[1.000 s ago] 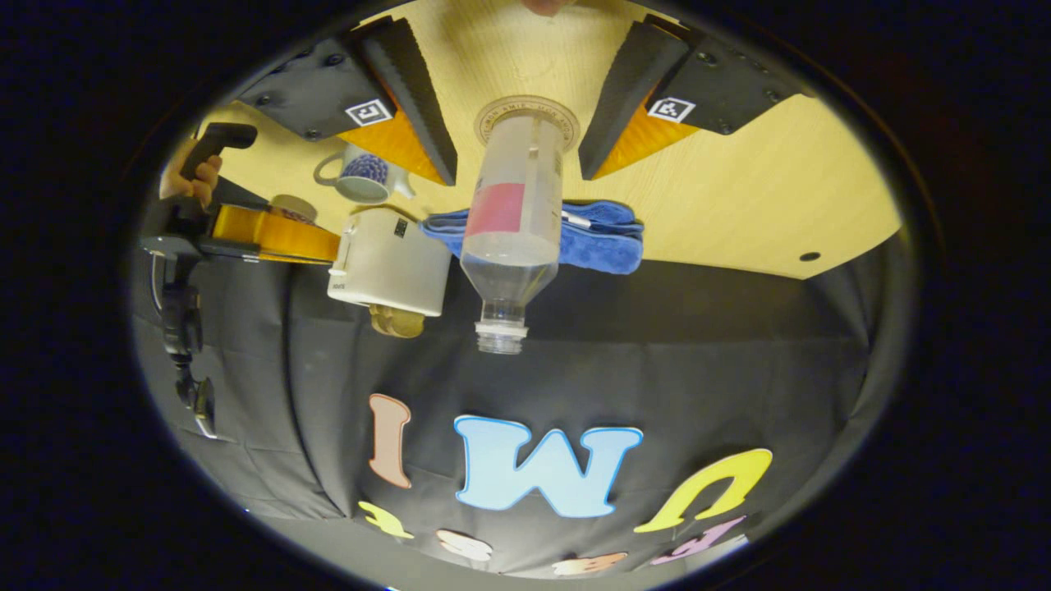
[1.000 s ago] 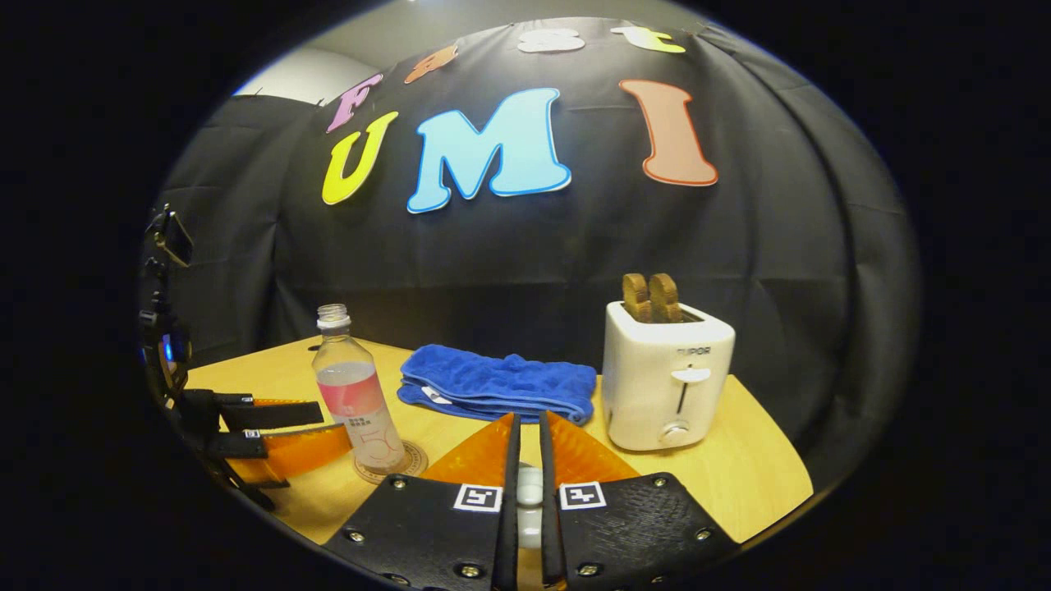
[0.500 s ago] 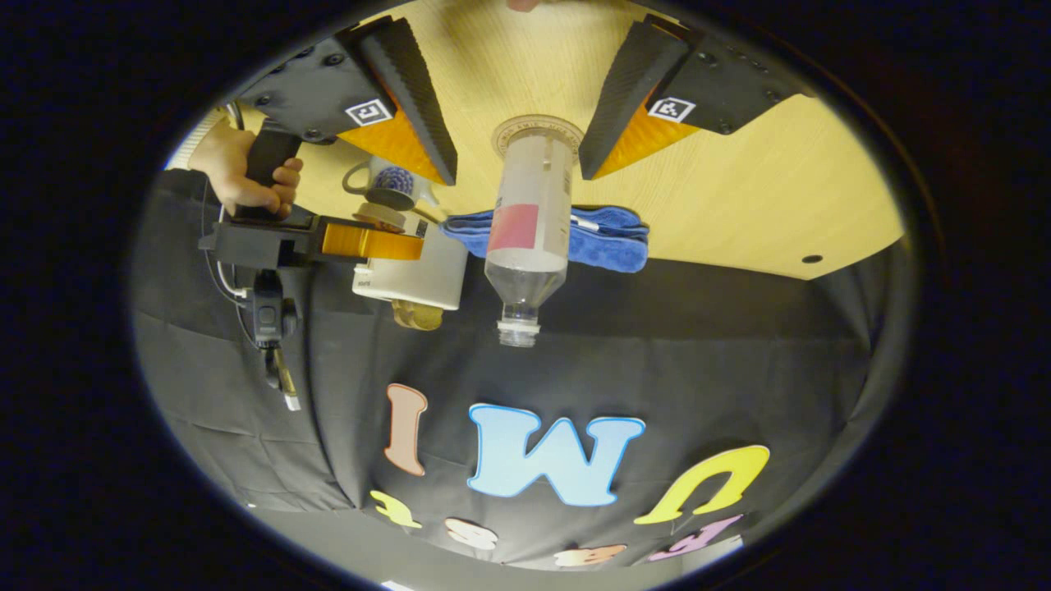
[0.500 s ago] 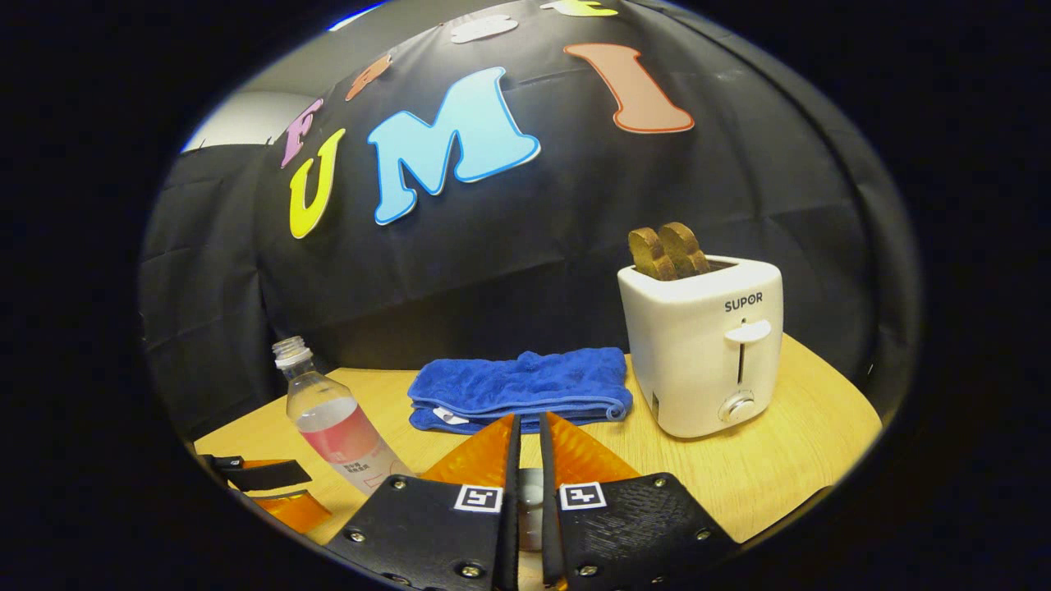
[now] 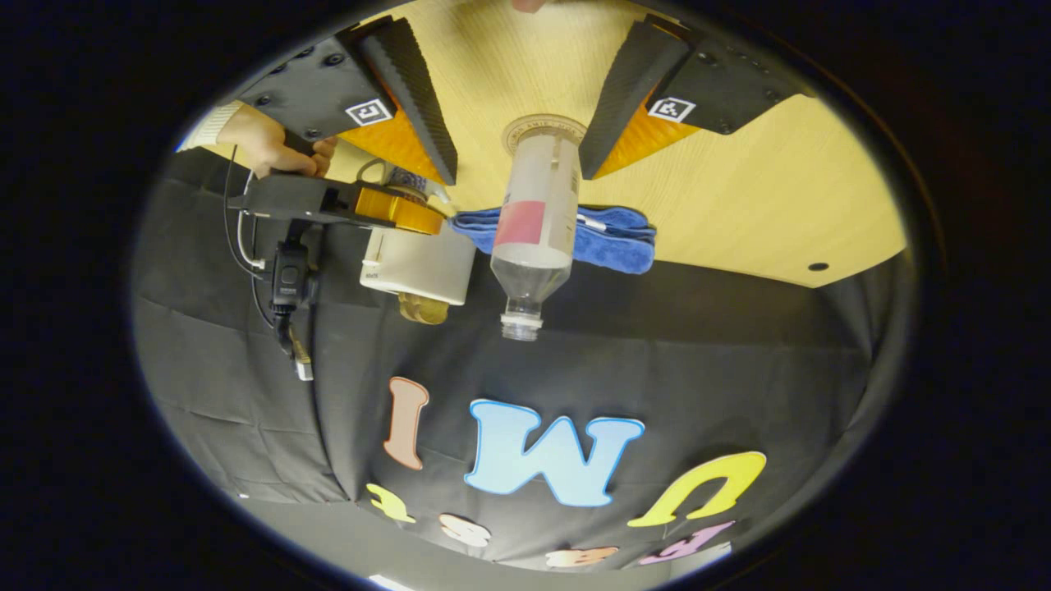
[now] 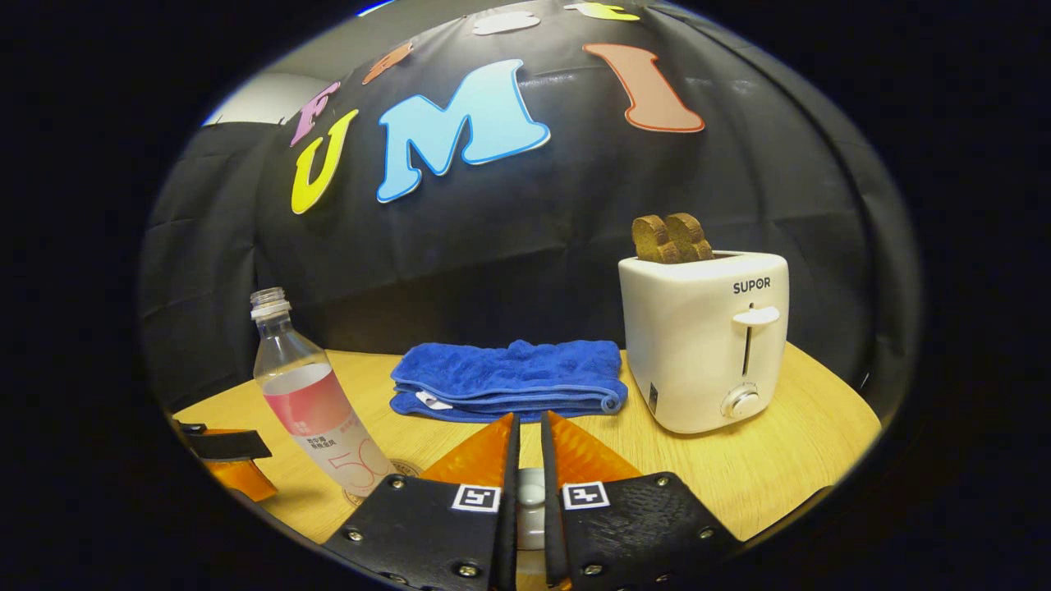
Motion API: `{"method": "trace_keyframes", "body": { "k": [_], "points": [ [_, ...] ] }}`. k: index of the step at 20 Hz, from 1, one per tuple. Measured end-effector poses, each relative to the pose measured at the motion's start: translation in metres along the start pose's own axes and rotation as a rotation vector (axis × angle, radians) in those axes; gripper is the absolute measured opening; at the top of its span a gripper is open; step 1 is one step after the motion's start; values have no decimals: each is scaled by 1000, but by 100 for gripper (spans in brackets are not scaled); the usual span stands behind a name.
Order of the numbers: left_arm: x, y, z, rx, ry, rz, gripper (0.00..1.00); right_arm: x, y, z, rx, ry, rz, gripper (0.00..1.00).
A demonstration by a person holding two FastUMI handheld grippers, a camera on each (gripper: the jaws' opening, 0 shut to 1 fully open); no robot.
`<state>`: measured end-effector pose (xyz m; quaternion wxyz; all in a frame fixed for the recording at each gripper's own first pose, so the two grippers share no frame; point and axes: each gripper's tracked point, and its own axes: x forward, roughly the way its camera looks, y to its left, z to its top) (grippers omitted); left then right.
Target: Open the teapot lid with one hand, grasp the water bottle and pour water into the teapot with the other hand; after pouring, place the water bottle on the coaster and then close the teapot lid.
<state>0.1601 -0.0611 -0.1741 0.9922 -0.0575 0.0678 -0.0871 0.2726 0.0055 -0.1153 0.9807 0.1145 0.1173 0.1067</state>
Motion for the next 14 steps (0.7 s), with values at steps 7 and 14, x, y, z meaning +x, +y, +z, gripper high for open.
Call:
{"method": "trace_keyframes", "body": {
  "k": [7,14],
  "points": [
    [-4,6,9,48,-47,28,100,-30,14,32,-117,-72,-38,56],
    [-24,-16,16,75,-105,-2,100,-118,21,49,-86,-146,-145,93]
  ]
}}
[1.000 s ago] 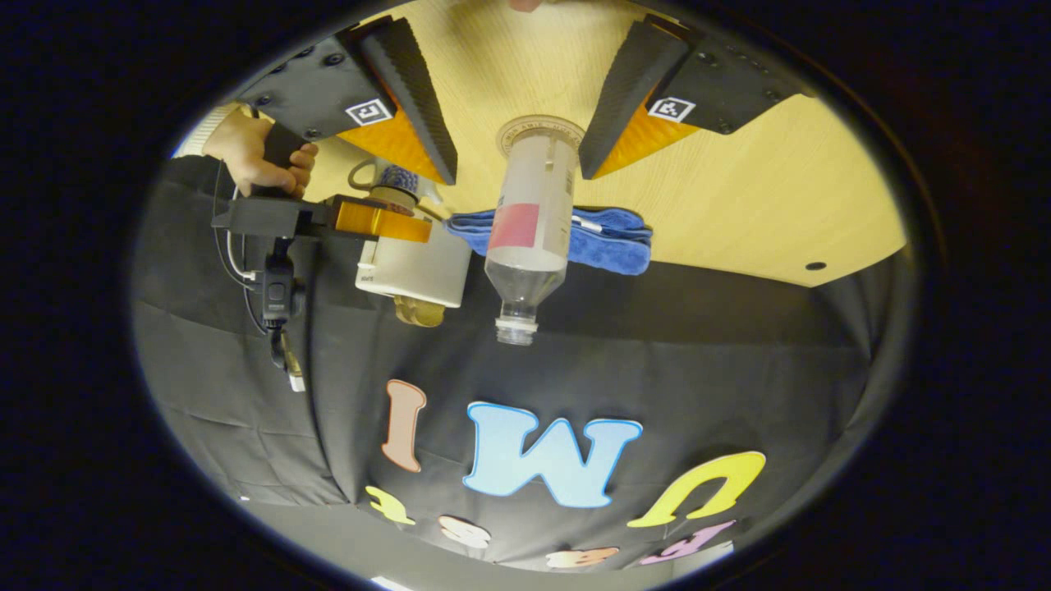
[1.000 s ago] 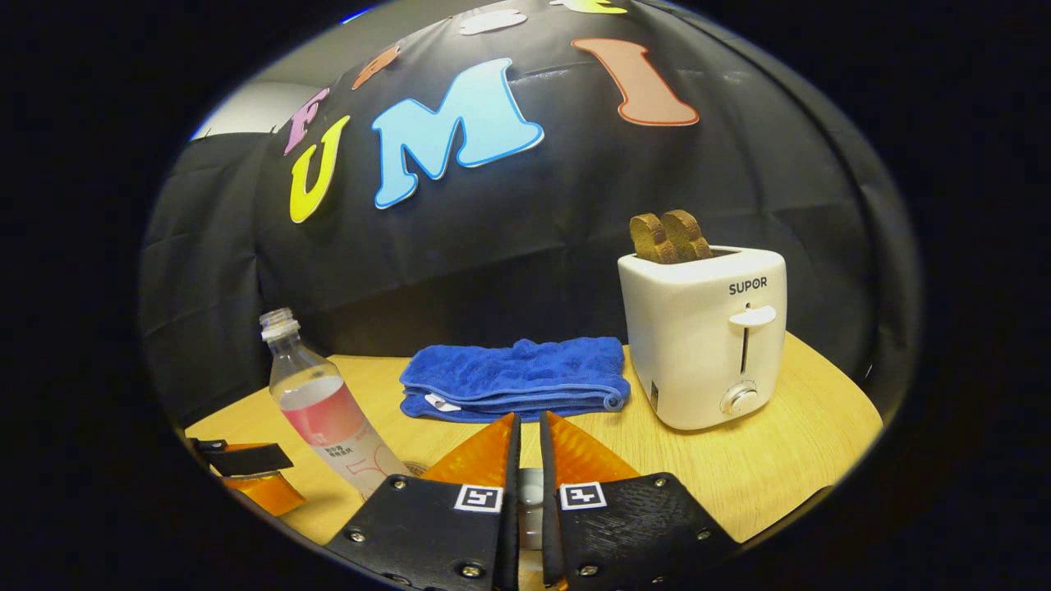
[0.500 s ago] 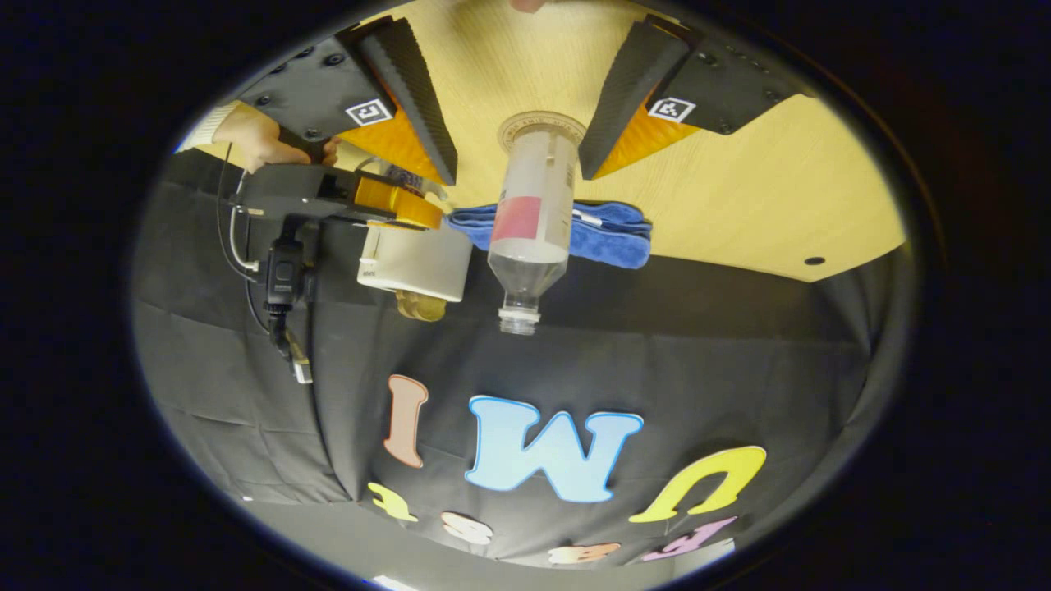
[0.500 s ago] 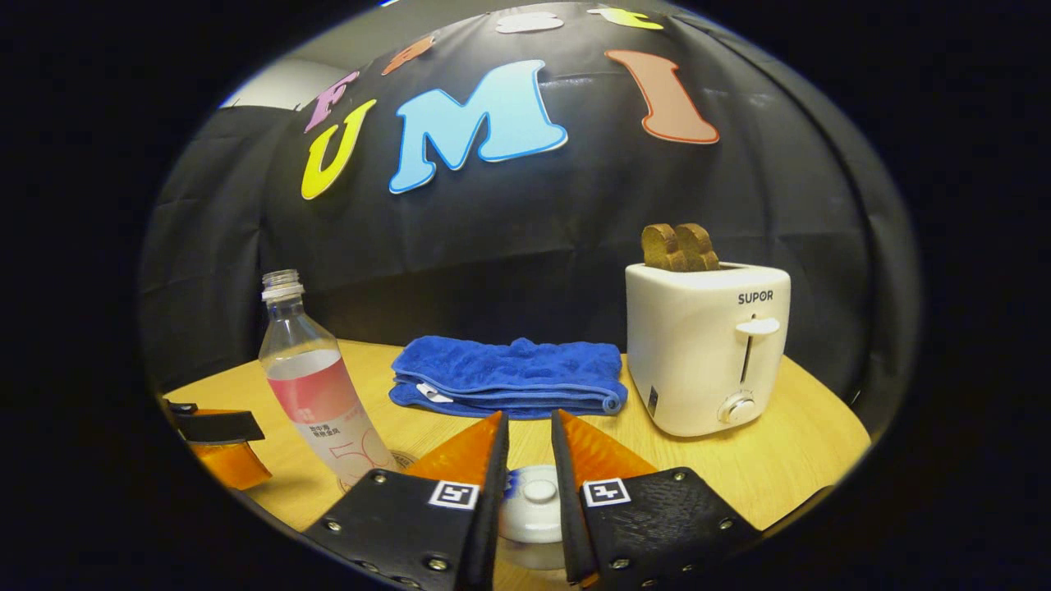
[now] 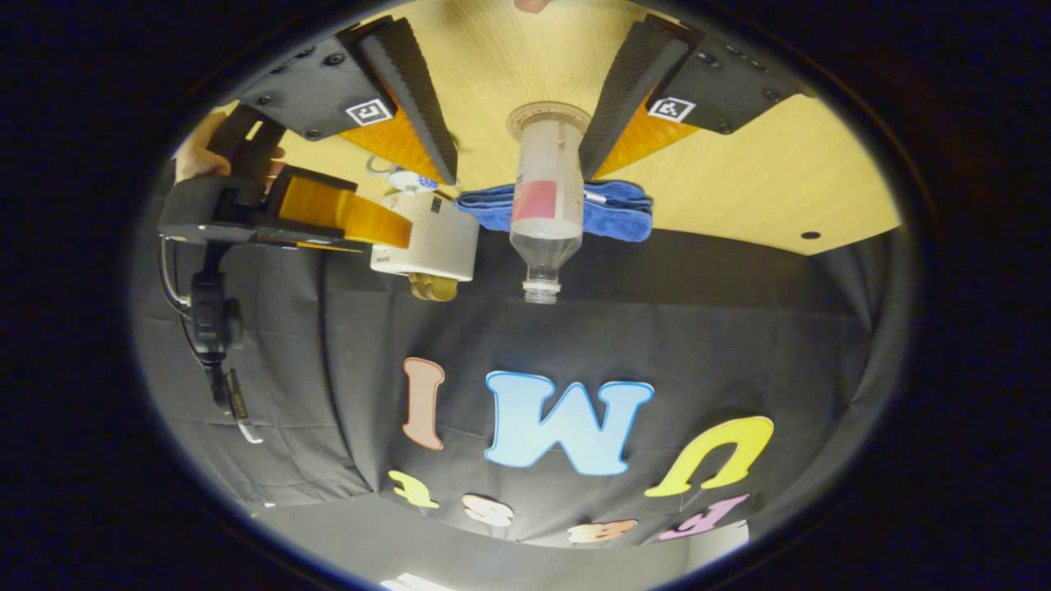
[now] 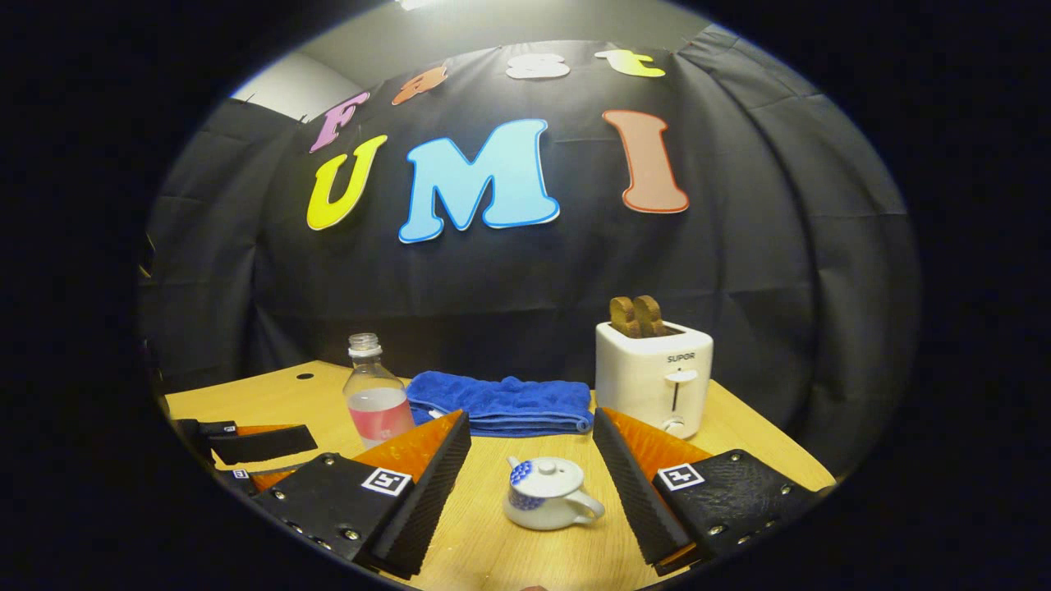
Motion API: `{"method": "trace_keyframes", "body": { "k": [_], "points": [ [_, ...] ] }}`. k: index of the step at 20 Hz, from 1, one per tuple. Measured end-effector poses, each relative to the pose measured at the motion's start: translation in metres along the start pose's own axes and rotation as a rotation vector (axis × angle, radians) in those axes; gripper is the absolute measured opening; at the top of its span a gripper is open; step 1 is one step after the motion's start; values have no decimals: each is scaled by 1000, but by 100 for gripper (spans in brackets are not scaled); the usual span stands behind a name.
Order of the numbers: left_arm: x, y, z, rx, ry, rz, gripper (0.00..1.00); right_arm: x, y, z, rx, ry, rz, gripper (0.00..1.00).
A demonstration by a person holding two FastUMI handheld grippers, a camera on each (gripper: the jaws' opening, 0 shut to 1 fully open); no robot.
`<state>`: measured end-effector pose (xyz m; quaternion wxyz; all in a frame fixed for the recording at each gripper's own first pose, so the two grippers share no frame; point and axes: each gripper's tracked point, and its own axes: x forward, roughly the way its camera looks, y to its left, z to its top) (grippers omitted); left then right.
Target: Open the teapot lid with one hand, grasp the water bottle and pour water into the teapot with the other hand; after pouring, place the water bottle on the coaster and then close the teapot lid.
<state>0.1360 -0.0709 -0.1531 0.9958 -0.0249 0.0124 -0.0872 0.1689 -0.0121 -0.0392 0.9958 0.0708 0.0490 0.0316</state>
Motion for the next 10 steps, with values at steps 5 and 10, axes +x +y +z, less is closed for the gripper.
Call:
{"method": "trace_keyframes", "body": {
  "k": [5,10],
  "points": [
    [-31,-14,-2,13,-16,7,100,-65,-3,-10,3,-31,-69,93],
    [-60,-15,-4,66,-44,89,100,-98,5,-41,21,-36,-97,93]
  ]
}}
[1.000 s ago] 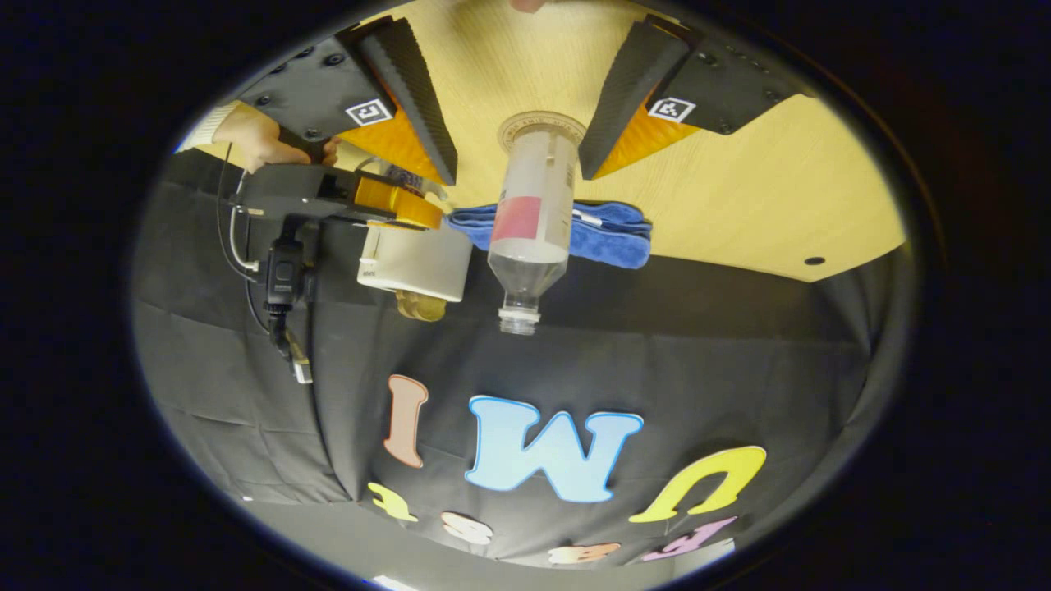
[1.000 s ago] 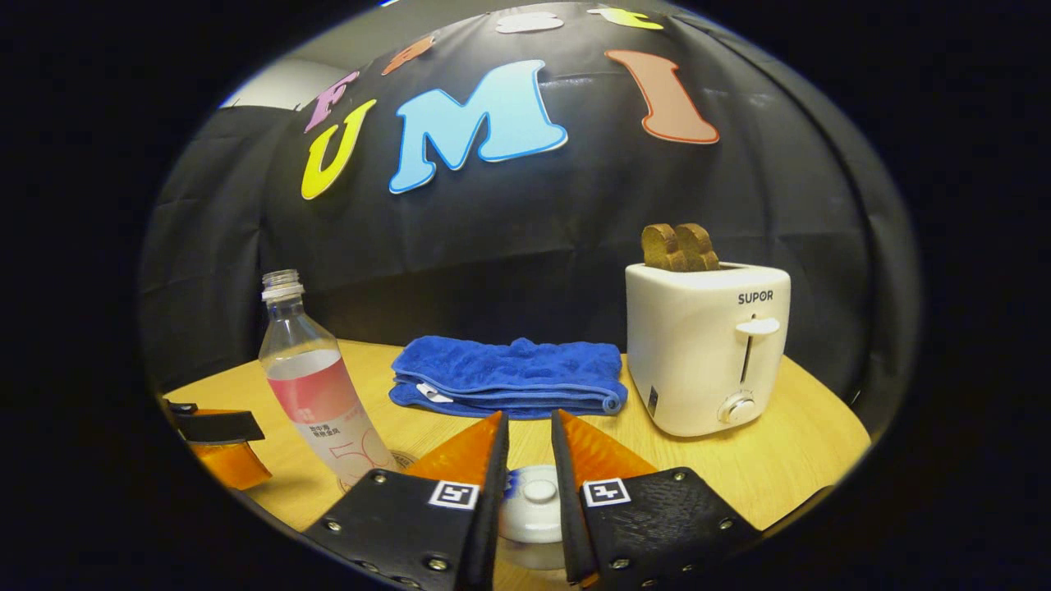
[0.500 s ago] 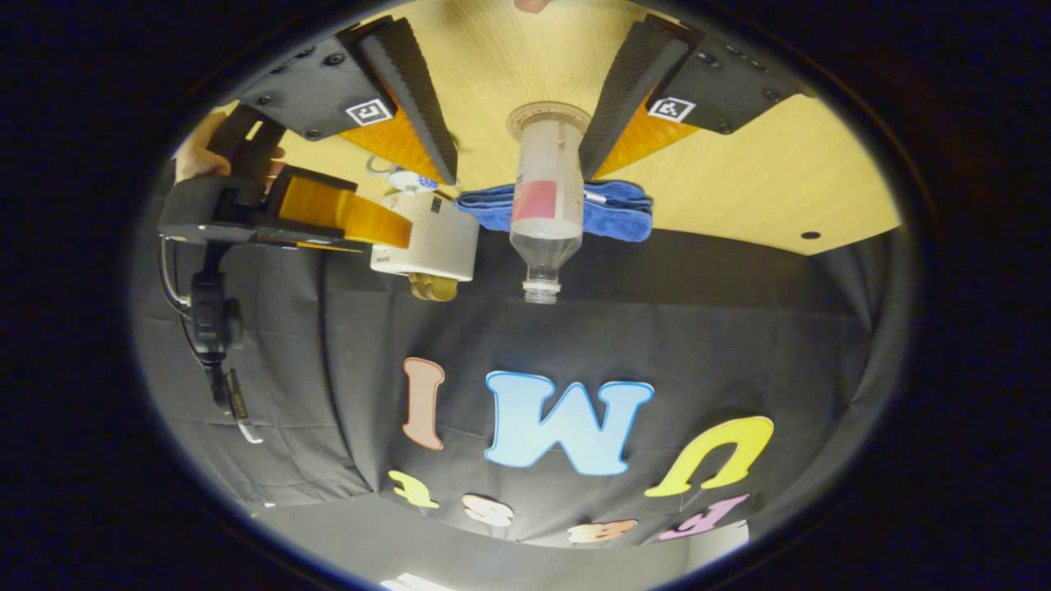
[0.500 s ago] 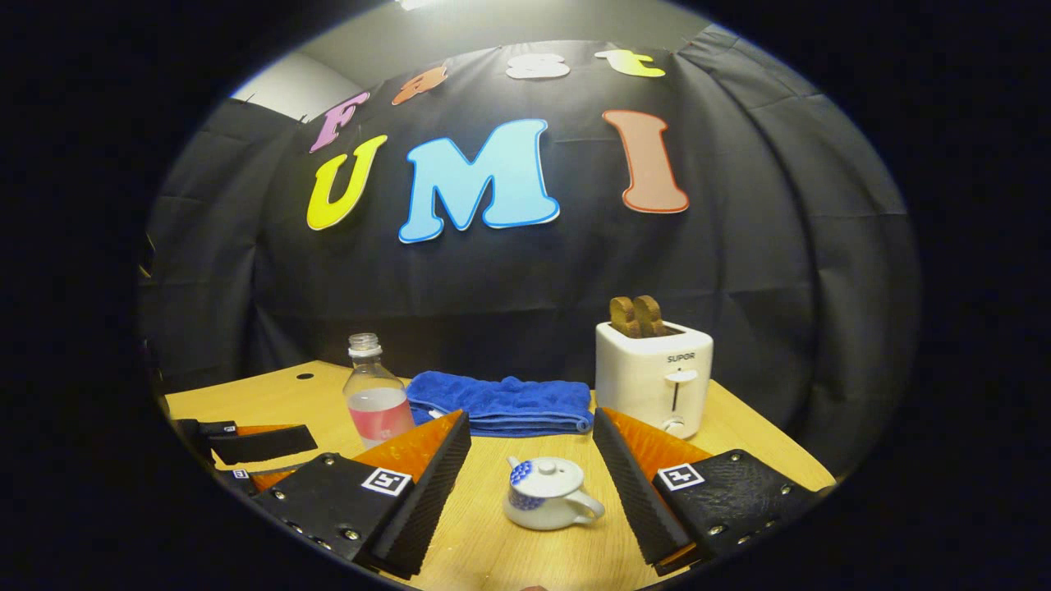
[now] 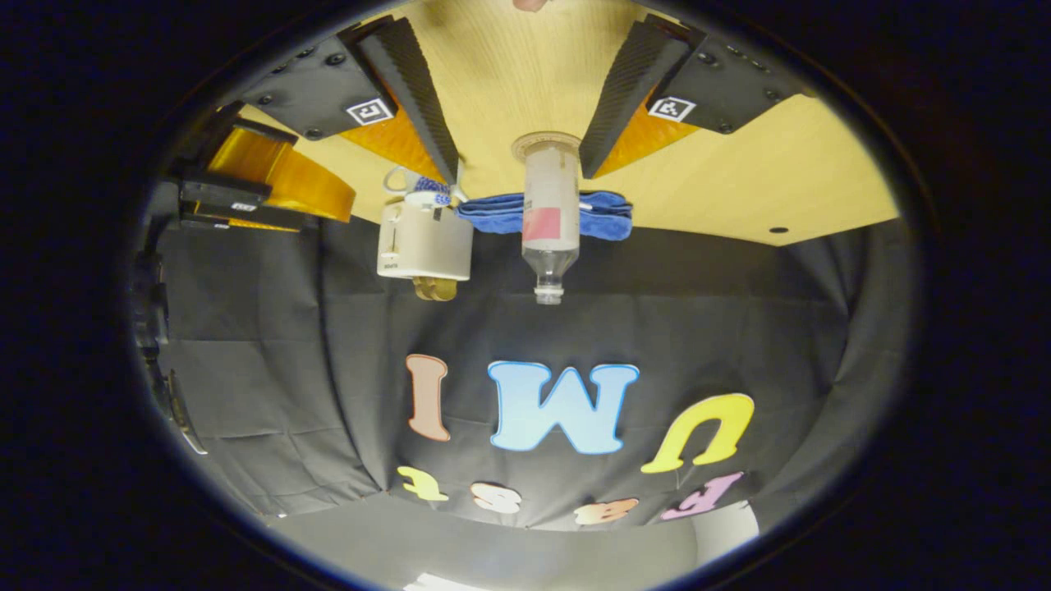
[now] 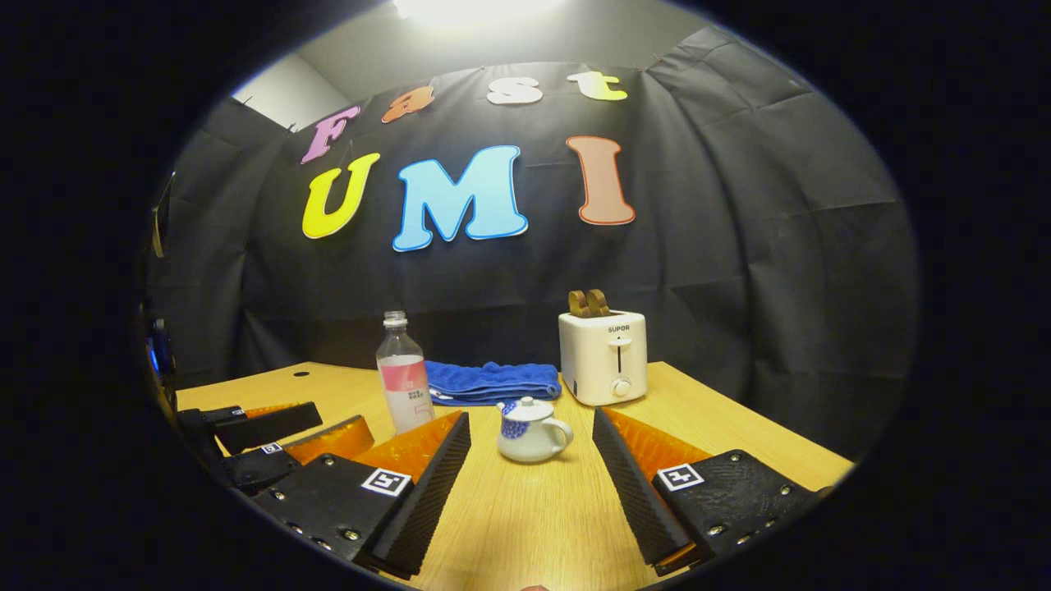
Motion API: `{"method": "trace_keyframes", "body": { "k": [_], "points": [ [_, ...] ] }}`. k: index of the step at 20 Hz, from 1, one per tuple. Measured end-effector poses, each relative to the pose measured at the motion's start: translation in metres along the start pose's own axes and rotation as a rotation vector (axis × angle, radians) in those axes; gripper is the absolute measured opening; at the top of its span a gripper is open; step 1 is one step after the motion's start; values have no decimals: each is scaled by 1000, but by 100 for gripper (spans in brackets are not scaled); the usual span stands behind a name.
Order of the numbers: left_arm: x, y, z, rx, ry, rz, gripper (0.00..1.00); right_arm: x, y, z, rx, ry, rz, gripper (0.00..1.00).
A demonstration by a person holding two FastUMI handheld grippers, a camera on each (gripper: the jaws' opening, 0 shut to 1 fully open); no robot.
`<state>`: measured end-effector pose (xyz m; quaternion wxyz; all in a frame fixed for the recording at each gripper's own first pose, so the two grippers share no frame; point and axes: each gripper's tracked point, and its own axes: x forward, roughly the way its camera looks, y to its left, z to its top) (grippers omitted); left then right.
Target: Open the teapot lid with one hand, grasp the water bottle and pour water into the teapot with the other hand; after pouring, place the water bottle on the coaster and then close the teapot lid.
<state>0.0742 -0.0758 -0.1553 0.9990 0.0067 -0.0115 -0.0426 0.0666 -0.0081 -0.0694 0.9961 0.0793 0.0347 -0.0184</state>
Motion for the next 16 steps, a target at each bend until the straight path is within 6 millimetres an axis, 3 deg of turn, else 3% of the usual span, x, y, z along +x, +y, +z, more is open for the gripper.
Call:
{"method": "trace_keyframes", "body": {
  "k": [4,7,16],
  "points": [
    [-14,-10,1,46,-11,2,100,-13,1,-17,-4,27,-4,93],
    [-29,-13,-2,47,4,11,100,-19,0,-15,-13,13,-12,96],
    [-36,-5,-4,52,9,63,100,-26,4,-20,-65,19,-8,96]
  ]
}}
